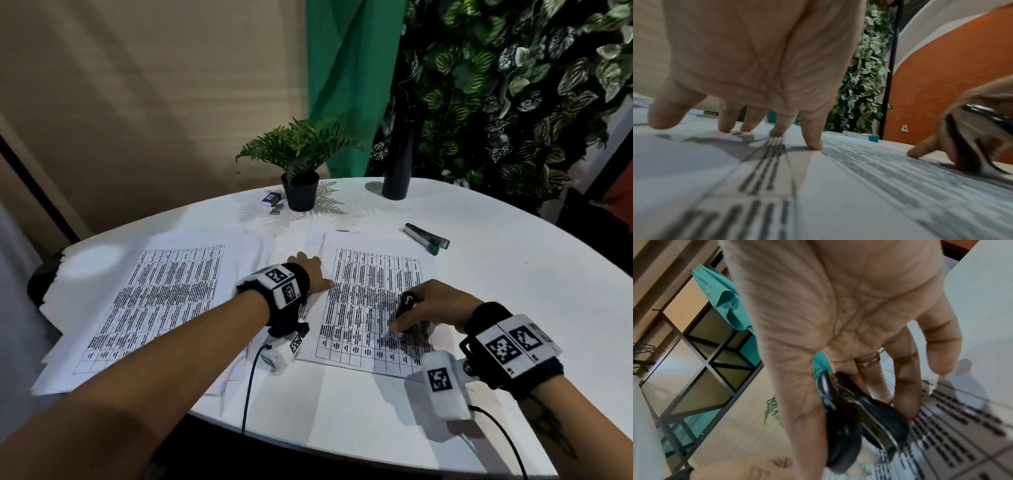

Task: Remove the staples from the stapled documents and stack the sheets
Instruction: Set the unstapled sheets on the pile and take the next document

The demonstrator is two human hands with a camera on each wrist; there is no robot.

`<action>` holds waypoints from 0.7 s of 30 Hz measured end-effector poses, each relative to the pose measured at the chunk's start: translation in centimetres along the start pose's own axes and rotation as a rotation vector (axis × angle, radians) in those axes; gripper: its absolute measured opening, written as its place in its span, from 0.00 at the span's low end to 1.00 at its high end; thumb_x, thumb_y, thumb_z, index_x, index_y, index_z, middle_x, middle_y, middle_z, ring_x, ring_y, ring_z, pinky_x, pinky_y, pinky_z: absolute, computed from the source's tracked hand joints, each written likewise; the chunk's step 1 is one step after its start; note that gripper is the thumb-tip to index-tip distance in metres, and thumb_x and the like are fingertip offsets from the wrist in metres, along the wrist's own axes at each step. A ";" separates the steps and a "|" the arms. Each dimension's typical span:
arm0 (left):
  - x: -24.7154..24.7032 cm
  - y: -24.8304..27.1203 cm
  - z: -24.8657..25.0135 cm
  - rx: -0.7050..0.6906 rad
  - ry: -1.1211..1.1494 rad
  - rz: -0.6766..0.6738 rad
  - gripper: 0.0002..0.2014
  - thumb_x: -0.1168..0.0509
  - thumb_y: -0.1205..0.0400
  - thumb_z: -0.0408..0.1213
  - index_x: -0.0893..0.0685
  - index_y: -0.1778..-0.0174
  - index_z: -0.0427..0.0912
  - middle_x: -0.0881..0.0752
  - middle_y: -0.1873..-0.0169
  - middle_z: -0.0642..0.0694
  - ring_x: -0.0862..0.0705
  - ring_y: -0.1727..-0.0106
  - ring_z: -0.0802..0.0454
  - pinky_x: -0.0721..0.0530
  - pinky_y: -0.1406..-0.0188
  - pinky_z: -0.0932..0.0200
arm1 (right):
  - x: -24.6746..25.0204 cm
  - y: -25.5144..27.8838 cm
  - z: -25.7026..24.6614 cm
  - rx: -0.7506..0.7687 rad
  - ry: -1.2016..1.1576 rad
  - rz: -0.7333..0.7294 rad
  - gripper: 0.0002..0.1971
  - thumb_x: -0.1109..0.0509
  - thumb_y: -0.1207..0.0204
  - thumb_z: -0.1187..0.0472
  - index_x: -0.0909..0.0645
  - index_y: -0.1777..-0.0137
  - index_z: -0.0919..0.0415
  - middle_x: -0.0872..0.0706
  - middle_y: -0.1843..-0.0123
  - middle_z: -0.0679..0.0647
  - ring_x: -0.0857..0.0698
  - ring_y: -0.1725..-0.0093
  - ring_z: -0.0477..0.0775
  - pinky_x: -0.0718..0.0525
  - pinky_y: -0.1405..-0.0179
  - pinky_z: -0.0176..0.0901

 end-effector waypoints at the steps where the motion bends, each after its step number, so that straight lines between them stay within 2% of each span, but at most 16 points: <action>1: 0.1 0.2 0.4 -0.013 0.007 0.004 0.31 0.44 0.16 0.56 0.33 0.26 0.34 0.30 0.29 0.31 0.28 0.29 0.34 0.28 0.32 0.48 | 0.0 0.0 -0.1 -0.002 0.003 0.003 0.19 0.15 0.44 0.56 0.13 0.58 0.68 0.12 0.65 0.55 0.17 0.63 0.53 0.24 0.68 0.39; 4: 0.8 1.1 1.8 -0.061 0.016 0.040 0.23 0.40 0.16 0.47 0.26 0.32 0.34 0.21 0.34 0.36 0.23 0.33 0.39 0.26 0.36 0.51 | -0.1 0.0 -0.3 -0.006 0.004 0.009 0.18 0.15 0.43 0.57 0.13 0.58 0.68 0.13 0.64 0.56 0.17 0.61 0.54 0.23 0.65 0.39; 6: 1.5 1.5 2.0 -0.030 0.091 0.103 0.22 0.35 0.19 0.41 0.27 0.31 0.35 0.20 0.35 0.38 0.22 0.34 0.40 0.25 0.36 0.52 | -0.1 0.0 -0.4 -0.007 0.007 0.007 0.17 0.16 0.42 0.57 0.13 0.59 0.67 0.13 0.63 0.56 0.17 0.61 0.54 0.23 0.65 0.39; 9: 2.2 1.7 1.4 0.066 0.373 0.118 0.34 0.26 0.26 0.34 0.35 0.27 0.37 0.23 0.34 0.36 0.22 0.34 0.37 0.20 0.38 0.49 | -0.2 0.0 -0.4 -0.003 0.015 0.004 0.16 0.16 0.42 0.57 0.14 0.60 0.65 0.13 0.64 0.56 0.17 0.60 0.55 0.23 0.64 0.40; 11: 2.4 1.5 1.0 0.108 0.538 0.066 0.40 0.23 0.29 0.35 0.38 0.25 0.36 0.24 0.34 0.36 0.22 0.34 0.37 0.20 0.37 0.48 | -0.1 0.0 -0.2 -0.007 0.019 0.008 0.16 0.16 0.42 0.57 0.14 0.60 0.65 0.13 0.64 0.56 0.17 0.60 0.55 0.23 0.64 0.40; 12: 2.5 1.5 0.9 0.111 0.592 0.035 0.37 0.22 0.29 0.37 0.34 0.28 0.37 0.23 0.37 0.37 0.21 0.37 0.40 0.21 0.37 0.49 | -0.1 0.0 -0.2 -0.005 0.024 0.010 0.16 0.16 0.43 0.56 0.14 0.60 0.65 0.13 0.63 0.56 0.17 0.60 0.55 0.23 0.64 0.40; 13: 2.5 1.2 0.7 0.107 0.646 0.007 0.27 0.22 0.29 0.41 0.27 0.38 0.38 0.21 0.45 0.41 0.19 0.44 0.45 0.20 0.41 0.52 | 0.0 0.1 -0.3 -0.001 0.028 0.010 0.17 0.16 0.42 0.56 0.14 0.59 0.65 0.14 0.63 0.56 0.17 0.60 0.55 0.23 0.64 0.40; 14: 2.7 1.1 0.7 0.093 0.697 0.005 0.18 0.23 0.28 0.44 0.24 0.54 0.41 0.22 0.57 0.45 0.21 0.55 0.50 0.21 0.49 0.56 | 0.0 0.1 -0.3 0.002 0.030 0.011 0.17 0.16 0.42 0.56 0.14 0.59 0.65 0.14 0.63 0.56 0.17 0.60 0.55 0.24 0.65 0.40; 15: 2.7 0.9 0.7 0.084 0.751 0.011 0.18 0.25 0.27 0.46 0.29 0.65 0.44 0.27 0.65 0.48 0.24 0.62 0.52 0.25 0.59 0.60 | 0.1 0.1 -0.3 0.005 0.033 0.011 0.16 0.16 0.42 0.56 0.15 0.60 0.65 0.14 0.63 0.56 0.17 0.61 0.55 0.24 0.66 0.39; 16: 2.9 0.9 0.8 0.064 0.783 0.022 0.21 0.26 0.26 0.47 0.33 0.70 0.46 0.30 0.67 0.48 0.25 0.62 0.50 0.29 0.63 0.61 | 0.1 0.1 -0.3 0.004 0.035 0.011 0.16 0.16 0.42 0.56 0.15 0.60 0.64 0.14 0.63 0.56 0.17 0.61 0.54 0.24 0.67 0.39; 18: 3.1 0.7 0.8 0.045 0.860 0.078 0.21 0.26 0.25 0.44 0.34 0.71 0.47 0.29 0.66 0.48 0.26 0.54 0.48 0.25 0.55 0.57 | 0.2 0.0 -0.2 0.006 0.039 0.012 0.16 0.16 0.42 0.56 0.15 0.60 0.64 0.13 0.61 0.57 0.16 0.59 0.56 0.22 0.65 0.41; 19: 3.2 0.6 0.8 0.043 0.894 0.084 0.21 0.25 0.26 0.41 0.34 0.72 0.47 0.28 0.67 0.48 0.26 0.55 0.47 0.25 0.54 0.57 | 0.1 0.0 -0.2 0.008 0.039 0.011 0.17 0.15 0.43 0.56 0.14 0.59 0.65 0.12 0.60 0.58 0.16 0.58 0.57 0.21 0.63 0.42; 21: 3.3 0.4 0.7 0.030 0.934 0.088 0.22 0.23 0.28 0.35 0.33 0.75 0.45 0.31 0.74 0.47 0.29 0.68 0.48 0.30 0.67 0.60 | 0.1 0.0 -0.1 0.015 0.034 0.010 0.18 0.15 0.43 0.57 0.14 0.58 0.66 0.12 0.60 0.58 0.15 0.57 0.57 0.20 0.62 0.43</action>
Point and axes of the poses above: each hand's wrist, its own y-axis away from the middle knuckle, its own x-axis out of the back of the hand, z = x × y, the point moved 8 cm from there along -y, towards the middle knuckle
